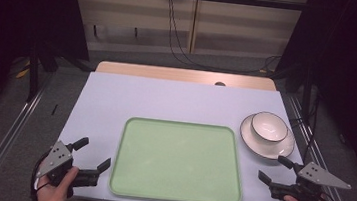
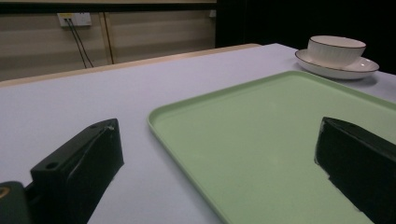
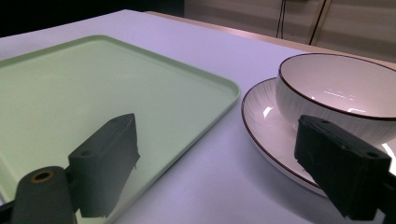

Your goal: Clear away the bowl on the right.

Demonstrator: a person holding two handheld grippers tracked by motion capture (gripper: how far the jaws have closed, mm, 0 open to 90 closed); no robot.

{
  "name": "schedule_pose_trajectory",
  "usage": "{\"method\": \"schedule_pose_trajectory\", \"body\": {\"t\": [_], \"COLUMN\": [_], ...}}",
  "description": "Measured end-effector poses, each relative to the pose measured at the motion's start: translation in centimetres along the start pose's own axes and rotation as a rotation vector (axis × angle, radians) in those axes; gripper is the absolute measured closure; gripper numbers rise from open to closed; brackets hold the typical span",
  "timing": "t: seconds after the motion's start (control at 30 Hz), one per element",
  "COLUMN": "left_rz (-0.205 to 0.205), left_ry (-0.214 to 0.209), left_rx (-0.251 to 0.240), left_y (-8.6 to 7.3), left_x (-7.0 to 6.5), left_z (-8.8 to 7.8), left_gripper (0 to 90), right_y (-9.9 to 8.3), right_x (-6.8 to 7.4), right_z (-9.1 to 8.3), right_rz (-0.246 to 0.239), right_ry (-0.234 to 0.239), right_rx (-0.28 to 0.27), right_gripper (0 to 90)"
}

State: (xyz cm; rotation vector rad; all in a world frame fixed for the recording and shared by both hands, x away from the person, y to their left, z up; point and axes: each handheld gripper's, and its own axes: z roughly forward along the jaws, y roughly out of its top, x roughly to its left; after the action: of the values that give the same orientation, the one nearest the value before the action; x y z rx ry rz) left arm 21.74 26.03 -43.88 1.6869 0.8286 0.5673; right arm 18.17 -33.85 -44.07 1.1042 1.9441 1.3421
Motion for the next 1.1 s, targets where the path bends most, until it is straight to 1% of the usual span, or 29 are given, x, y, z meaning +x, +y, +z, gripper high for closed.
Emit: {"method": "schedule_pose_trajectory", "body": {"t": [0.07, 0.1, 0.13, 0.17, 0.23, 0.27, 0.33, 0.37, 0.4, 0.43, 0.47, 0.57, 0.63, 0.7, 0.77, 0.83, 0.87, 0.9, 0.97, 1.03, 1.07, 1.1], "left_rz": [-0.001, -0.004, -0.005, -0.008, -0.003, -0.001, -0.007, -0.008, -0.007, 0.000, -0.005, 0.000, -0.006, -0.003, -0.005, -0.006, -0.003, -0.001, -0.004, -0.004, -0.005, -0.005], "left_ry": [0.004, 0.000, 0.006, 0.006, 0.004, 0.004, 0.005, 0.001, 0.004, 0.015, 0.003, 0.004, 0.012, 0.010, 0.014, 0.010, 0.009, 0.008, 0.008, 0.009, 0.009, 0.010], "left_rx": [0.001, -0.002, -0.001, -0.004, -0.002, 0.001, -0.004, -0.005, -0.005, -0.009, -0.008, -0.004, -0.006, -0.003, -0.004, -0.004, -0.003, -0.003, -0.005, -0.002, -0.002, -0.001], "left_y": [0.0, 0.0, 0.0, 0.0, 0.0, 0.0, -0.1, -0.1, -0.1, 0.0, -0.1, -0.1, -0.1, -0.1, -0.1, -0.1, -0.1, -0.1, -0.1, -0.1, -0.1, -0.1], "left_x": [0.1, 0.1, 0.1, 0.1, 0.1, 0.1, 0.1, 0.2, 0.2, 0.2, 0.2, 0.2, 0.2, 0.3, 0.3, 0.3, 0.3, 0.3, 0.3, 0.3, 0.3, 0.3], "left_z": [-0.1, -0.1, -0.1, -0.1, -0.1, -0.1, -0.1, -0.1, -0.1, -0.2, -0.1, -0.2, -0.2, -0.2, -0.2, -0.2, -0.2, -0.2, -0.2, -0.2, -0.2, -0.2], "left_gripper": [0.9, 0.9, 0.9, 0.9, 1.0, 1.1, 1.2, 1.2, 1.2, 1.2, 1.2, 1.2, 1.2, 1.2, 1.3, 1.3, 1.3, 1.3, 1.3, 1.3, 1.3, 1.3], "right_y": [0.0, 0.0, 0.0, 0.0, 0.0, 0.1, 0.1, 0.1, 0.1, 0.1, 0.1, 0.1, 0.1, 0.2, 0.3, 0.3, 0.3, 0.2, 0.3, 0.5, 0.5, 0.6], "right_x": [-0.1, -0.1, 0.0, 0.0, 0.1, 0.1, 0.0, -0.1, -0.2, -0.3, -0.5, -0.7, -0.8, -0.9, -1.1, -1.2, -1.4, -1.6, -1.8, -1.9, -2.1, -2.2], "right_z": [0.0, 0.0, 0.1, 0.1, 0.1, 0.2, 0.2, 0.2, 0.1, 0.1, 0.0, -0.1, -0.1, 0.0, 0.0, 0.0, 0.0, 0.0, 0.0, 0.1, 0.2, 0.4], "right_rz": [-0.005, 0.003, 0.008, 0.008, -0.006, -0.001, -0.017, -0.008, 0.005, 0.003, 0.005, 0.021, 0.022, 0.015, 0.004, -0.003, 0.004, 0.024, 0.030, 0.031, 0.032, 0.047], "right_ry": [0.000, 0.000, 0.013, 0.013, 0.018, 0.017, 0.024, 0.031, 0.035, 0.041, 0.040, 0.033, 0.030, 0.026, 0.032, 0.032, 0.033, 0.034, 0.039, 0.030, 0.034, 0.040], "right_rx": [-0.002, -0.001, 0.010, 0.010, 0.015, 0.019, 0.023, 0.024, 0.025, 0.028, 0.035, 0.032, 0.039, 0.042, 0.070, 0.077, 0.079, 0.082, 0.079, 0.087, 0.088, 0.097], "right_gripper": [11.7, 11.3, 11.3, 11.3, 11.2, 10.9, 10.7, 9.6, 8.6, 8.6, 8.7, 8.6, 8.6, 8.6, 8.8, 8.7, 8.3, 8.3, 8.3, 8.3, 8.3, 8.5]}}
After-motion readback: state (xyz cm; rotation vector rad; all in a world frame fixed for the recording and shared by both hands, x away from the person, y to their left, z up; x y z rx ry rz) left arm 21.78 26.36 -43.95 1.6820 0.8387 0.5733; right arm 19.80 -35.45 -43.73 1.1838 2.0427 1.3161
